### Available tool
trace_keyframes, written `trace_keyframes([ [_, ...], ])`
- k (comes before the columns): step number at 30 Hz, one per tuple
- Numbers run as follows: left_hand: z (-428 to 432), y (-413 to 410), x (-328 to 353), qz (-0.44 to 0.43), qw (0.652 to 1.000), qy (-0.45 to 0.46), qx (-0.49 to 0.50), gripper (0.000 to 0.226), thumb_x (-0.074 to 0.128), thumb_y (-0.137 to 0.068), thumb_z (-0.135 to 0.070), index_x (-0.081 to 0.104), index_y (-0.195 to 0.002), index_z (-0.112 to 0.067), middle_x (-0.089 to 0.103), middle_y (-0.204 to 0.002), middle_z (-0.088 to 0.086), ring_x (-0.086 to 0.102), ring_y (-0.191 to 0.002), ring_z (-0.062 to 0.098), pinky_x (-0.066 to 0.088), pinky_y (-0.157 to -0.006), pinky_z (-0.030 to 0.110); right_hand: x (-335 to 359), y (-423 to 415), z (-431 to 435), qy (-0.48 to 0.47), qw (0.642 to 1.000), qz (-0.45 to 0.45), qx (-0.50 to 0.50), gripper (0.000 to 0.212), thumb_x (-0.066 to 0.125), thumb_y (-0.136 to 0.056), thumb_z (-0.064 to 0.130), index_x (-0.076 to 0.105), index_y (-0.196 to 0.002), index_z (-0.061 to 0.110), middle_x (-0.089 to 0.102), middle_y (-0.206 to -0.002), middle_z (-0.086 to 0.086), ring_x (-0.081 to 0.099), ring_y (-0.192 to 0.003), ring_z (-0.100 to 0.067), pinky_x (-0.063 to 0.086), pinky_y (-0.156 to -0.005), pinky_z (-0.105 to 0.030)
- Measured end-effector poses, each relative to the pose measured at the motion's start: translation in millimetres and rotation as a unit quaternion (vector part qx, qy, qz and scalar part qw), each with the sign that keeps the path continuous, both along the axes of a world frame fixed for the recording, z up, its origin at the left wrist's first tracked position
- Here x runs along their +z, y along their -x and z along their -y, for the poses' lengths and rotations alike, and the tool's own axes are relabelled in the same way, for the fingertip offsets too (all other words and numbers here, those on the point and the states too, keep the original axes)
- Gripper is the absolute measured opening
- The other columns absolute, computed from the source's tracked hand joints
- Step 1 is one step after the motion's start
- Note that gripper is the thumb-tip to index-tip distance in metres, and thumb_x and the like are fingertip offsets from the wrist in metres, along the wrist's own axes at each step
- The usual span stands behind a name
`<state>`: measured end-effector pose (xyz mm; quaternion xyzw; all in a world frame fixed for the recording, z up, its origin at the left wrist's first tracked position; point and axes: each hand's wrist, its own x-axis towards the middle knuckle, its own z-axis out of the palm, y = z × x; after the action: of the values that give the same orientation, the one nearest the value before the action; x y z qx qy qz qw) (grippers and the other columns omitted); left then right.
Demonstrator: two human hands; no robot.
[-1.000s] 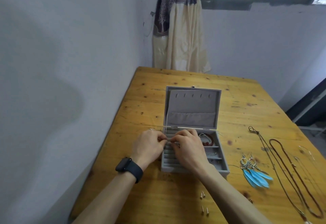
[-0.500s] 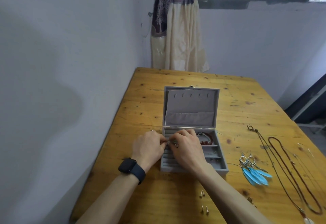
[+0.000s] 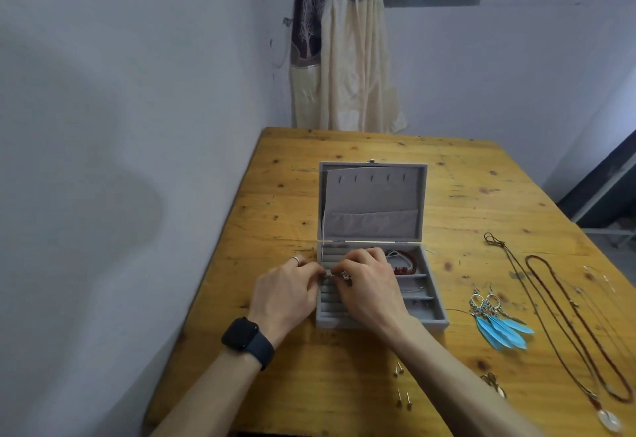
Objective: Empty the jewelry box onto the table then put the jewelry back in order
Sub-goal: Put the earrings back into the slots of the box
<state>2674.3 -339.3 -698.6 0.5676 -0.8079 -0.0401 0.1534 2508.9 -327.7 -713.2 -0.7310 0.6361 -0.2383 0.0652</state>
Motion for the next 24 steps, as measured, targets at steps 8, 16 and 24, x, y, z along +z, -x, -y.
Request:
trace_keyframes([
  [8, -2.1, -2.3, 2.9, 0.075, 0.997, 0.025, -0.027, 0.034, 0.035, -0.105, -0.04, 0.061, -0.127, -0.036, 0.062, -0.121, -0.008, 0.064, -0.085, 0.014, 0.054, -0.065, 0.028, -1.1, -1.7, -1.6, 0.005, 1.0, -0.004, 0.002, 0.023, 0.058, -0.097, 0.027, 0.075, -0.112, 0.024, 0.068, -0.118, 0.002, 0.048, -0.114, -0.023, 0.045, -0.09, -0.036],
  [16, -6.4, -3.6, 0.4, 0.054, 0.998, 0.022, -0.034, 0.03, 0.041, -0.103, -0.037, 0.06, -0.126, -0.034, 0.063, -0.118, -0.011, 0.065, -0.084, 0.013, 0.047, -0.058, 0.022, 1.2, 2.9, -10.6, 0.001, 1.0, 0.02, -0.001, 0.026, 0.058, -0.097, 0.023, 0.072, -0.118, 0.024, 0.065, -0.123, 0.002, 0.045, -0.119, -0.02, 0.045, -0.096, -0.036],
  [24, -26.9, 19.5, 14.3, -0.089, 0.994, 0.016, -0.057, 0.019, 0.057, -0.098, -0.028, 0.068, -0.111, -0.035, 0.067, -0.103, -0.017, 0.057, -0.063, 0.002, 0.048, -0.047, 0.016, 3.8, 46.1, -85.7, 0.057, 0.991, 0.109, -0.055, 0.023, 0.076, -0.086, 0.025, 0.073, -0.109, 0.029, 0.066, -0.107, 0.011, 0.048, -0.106, -0.01, 0.046, -0.088, -0.023],
])
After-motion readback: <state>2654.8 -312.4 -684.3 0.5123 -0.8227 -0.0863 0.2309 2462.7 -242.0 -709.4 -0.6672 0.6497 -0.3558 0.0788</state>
